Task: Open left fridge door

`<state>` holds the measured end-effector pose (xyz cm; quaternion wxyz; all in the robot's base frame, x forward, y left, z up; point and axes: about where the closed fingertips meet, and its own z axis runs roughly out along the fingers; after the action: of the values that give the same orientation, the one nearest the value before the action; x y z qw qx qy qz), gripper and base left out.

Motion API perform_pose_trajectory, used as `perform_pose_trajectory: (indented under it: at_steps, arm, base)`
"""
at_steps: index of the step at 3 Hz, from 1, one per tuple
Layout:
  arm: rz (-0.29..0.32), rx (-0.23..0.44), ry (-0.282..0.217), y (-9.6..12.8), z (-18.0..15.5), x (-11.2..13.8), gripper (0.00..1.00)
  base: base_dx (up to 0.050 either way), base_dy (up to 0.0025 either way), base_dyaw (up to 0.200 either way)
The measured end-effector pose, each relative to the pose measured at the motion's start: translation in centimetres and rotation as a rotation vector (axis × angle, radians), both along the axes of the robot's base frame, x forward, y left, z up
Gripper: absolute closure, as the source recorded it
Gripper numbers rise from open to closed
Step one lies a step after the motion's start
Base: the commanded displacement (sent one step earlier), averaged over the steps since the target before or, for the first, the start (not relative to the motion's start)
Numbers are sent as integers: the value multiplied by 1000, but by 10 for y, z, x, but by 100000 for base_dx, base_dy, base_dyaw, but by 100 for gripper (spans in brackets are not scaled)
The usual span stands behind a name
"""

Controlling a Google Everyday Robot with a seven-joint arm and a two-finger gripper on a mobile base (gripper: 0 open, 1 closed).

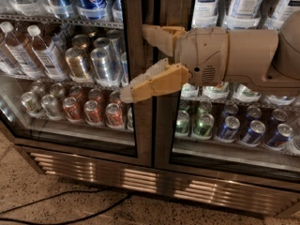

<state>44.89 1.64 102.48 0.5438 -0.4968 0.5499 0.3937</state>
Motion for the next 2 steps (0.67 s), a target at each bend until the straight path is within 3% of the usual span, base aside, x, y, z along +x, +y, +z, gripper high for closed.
perform_pose_trajectory:
  at_steps: [1, 2]
  arm:
    - [0, 0, 0, 0, 0, 0, 0]
    - [0, 0, 0, 0, 0, 0, 0]
  base:
    - [-3838, -248, 12819]
    - [0, 0, 0]
